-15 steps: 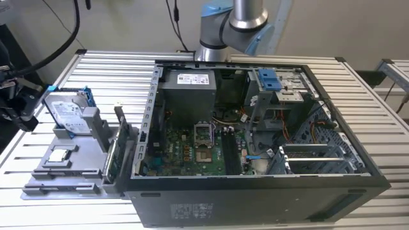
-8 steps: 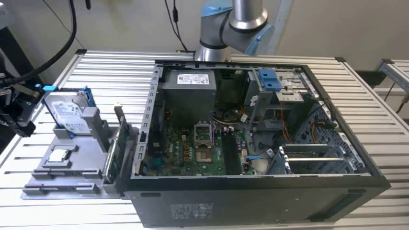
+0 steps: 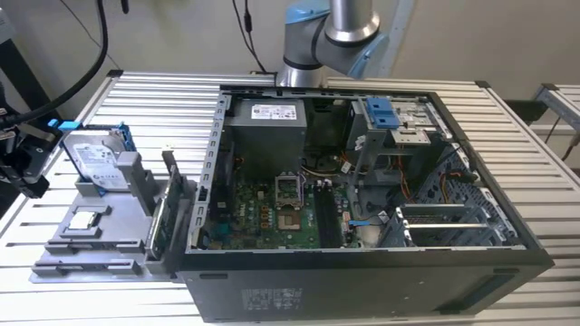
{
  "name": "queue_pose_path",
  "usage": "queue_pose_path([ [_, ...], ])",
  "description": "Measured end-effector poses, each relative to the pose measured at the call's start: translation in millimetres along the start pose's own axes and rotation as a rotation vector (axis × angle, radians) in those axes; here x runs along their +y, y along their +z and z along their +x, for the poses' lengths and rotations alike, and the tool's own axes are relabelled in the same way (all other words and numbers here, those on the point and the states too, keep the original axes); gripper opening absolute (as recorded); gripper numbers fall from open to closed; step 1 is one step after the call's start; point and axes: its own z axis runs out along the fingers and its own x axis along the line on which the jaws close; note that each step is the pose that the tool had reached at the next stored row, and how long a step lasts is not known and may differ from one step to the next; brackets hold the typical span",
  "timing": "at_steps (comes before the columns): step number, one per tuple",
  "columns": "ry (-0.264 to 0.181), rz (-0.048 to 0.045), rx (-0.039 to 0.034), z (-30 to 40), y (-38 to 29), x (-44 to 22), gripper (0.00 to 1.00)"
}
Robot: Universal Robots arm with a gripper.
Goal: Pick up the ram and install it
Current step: 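Reach for the ram, then pick up the ram and move it above insertion slot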
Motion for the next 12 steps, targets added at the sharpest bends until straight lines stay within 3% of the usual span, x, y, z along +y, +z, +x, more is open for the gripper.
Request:
queue_pose_path([
  [12, -0.001, 0.0, -0.0002, -0.1, 0.0, -0.1, 0.11],
])
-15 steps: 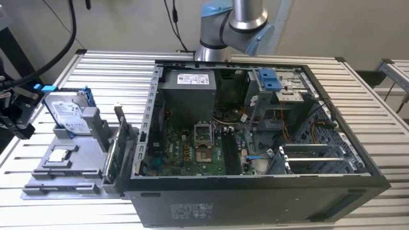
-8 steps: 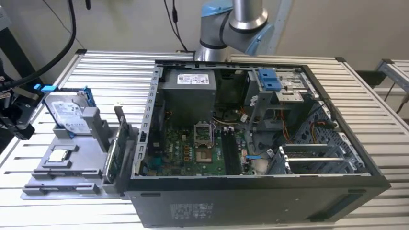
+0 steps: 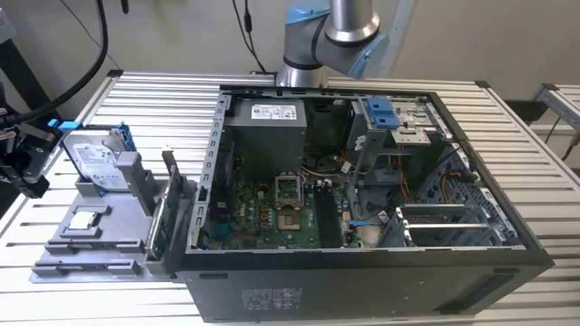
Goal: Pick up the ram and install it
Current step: 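Pick up the ram and move it above insertion slot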
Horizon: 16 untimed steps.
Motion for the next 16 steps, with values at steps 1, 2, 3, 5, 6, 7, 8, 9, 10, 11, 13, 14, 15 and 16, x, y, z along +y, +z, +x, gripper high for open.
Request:
queue_pose_path([
  [1, -0.002, 0.0, -0.0004, 0.0, 0.0, 0.0, 0.11],
  [2, -0.006, 0.0001, -0.0011, 0.0, 0.0, 0.0, 0.11],
  [3, -0.012, 0.0, -0.0017, 0.0, 0.0, 0.0, 0.11],
  [5, -0.033, 0.0, -0.002, 0.0, 0.0, 0.0, 0.11],
  [6, -0.046, 0.0, -0.0018, 0.0, 0.0, 0.0, 0.11],
  [7, -0.06, 0.0001, -0.0015, 0.1, -0.1, 0.0, 0.11],
  [8, -0.075, 0.0001, -0.0012, 0.1, 0.0, 0.0, 0.11],
  [9, -0.089, 0.0001, -0.001, 0.1, 0.0, 0.0, 0.11],
  [10, -0.105, 0.0001, -0.0009, 0.1, 0.0, 0.0, 0.11],
  [11, -0.121, 0.0001, -0.0006, 0.1, 0.1, 0.0, 0.11],
  [13, -0.157, 0.0002, 0.0001, 0.1, 0.0, 0.0, 0.11],
  [14, -0.175, 0.0003, 0.0005, 0.1, 0.0, 0.0, 0.11],
  [15, -0.192, 0.0003, 0.0008, 0.1, 0.0, 0.0, 0.11],
  [16, -0.209, 0.0004, 0.0009, 0.1, 0.0, 0.0, 0.11],
])
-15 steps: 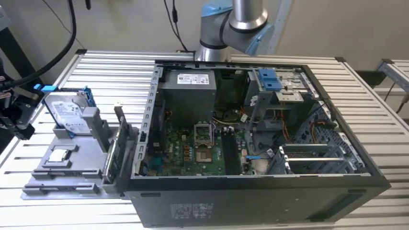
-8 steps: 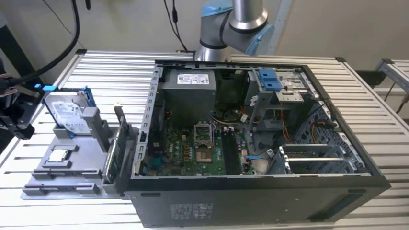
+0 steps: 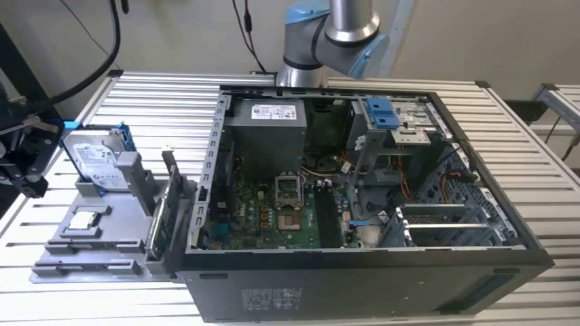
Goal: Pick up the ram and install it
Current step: 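Pick up the ram and move it above insertion slot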
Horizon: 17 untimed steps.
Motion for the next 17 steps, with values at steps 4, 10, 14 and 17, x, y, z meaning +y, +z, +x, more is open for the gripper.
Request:
queue_pose_path([
  [4, -0.037, 0.0, 0.0008, 0.0, 0.0, 0.0, 0.11],
  [10, -0.053, -0.0001, 0.0015, 0.0, 0.0, 0.0, 0.11],
  [14, -0.062, -0.0001, 0.002, 0.0, -0.1, 0.0, 0.11],
  [17, -0.072, -0.0002, 0.0024, 0.0, 0.0, 0.0, 0.11],
])
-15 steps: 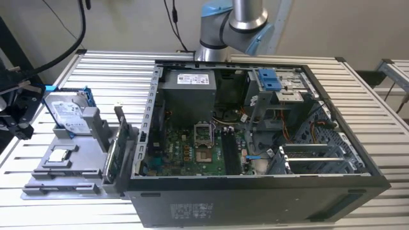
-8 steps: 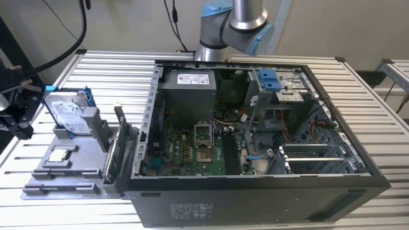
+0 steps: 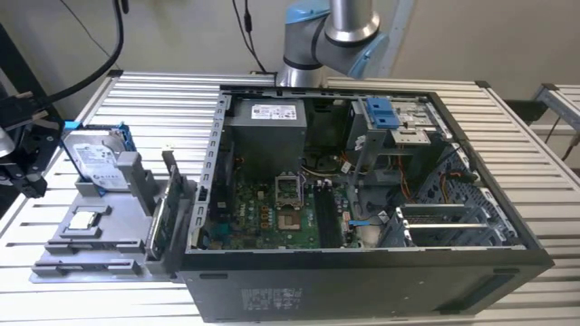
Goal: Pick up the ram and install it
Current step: 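Pick up the ram and move it above insertion slot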
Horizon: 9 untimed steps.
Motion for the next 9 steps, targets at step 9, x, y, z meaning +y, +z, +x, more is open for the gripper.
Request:
queue_pose_path([
  [9, -0.047, -0.0002, 0.0021, 0.0, 0.0, 0.0, 0.11],
])
